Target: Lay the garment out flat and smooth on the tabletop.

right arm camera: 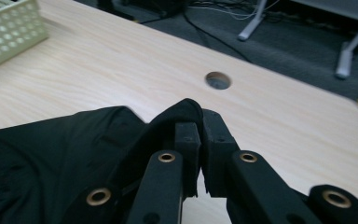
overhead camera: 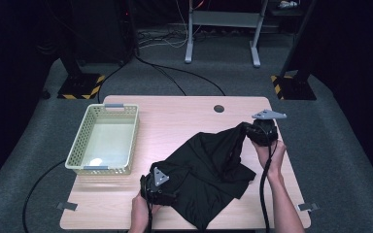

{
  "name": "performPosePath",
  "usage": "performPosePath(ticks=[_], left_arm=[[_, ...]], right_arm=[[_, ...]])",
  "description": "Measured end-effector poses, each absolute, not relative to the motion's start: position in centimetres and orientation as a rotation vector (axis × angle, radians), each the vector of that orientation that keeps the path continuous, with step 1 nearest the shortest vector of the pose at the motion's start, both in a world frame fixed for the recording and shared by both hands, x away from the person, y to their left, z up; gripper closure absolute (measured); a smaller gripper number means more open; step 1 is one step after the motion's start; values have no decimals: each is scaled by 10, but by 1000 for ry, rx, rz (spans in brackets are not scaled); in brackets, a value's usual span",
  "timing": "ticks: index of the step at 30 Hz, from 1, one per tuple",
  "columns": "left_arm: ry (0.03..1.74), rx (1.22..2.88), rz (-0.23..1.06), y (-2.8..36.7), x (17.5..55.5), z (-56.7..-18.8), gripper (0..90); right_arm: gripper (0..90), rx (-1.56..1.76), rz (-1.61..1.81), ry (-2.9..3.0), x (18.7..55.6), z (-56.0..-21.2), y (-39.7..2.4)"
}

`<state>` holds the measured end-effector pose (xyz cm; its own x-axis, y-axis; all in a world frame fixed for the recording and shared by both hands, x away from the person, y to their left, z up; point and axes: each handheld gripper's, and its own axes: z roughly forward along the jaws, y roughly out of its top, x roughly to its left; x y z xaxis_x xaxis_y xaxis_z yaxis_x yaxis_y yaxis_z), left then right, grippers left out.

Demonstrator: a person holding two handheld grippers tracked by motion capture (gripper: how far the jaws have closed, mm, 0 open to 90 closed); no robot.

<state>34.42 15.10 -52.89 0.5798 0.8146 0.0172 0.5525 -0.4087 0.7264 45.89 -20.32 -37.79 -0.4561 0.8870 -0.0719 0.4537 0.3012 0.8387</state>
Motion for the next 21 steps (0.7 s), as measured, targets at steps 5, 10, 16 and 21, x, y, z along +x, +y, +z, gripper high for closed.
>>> performPosePath(ticks=[5,10,16,21], left_arm=[[1084,2121,488,151,344,-529,23],[1084,2121,488,151,344,-529,23],[1084,2121,488,151,344,-529,23],[1086,2121,491,151,344,-529,19]], right_arm=[[868,1176,1005,2009,470,-363,-206],[868,1161,948,1992,483,-357,-203],[867,1160,858,1964,501,-363,-201],[816,1272,829,2063,511,-392,-207]])
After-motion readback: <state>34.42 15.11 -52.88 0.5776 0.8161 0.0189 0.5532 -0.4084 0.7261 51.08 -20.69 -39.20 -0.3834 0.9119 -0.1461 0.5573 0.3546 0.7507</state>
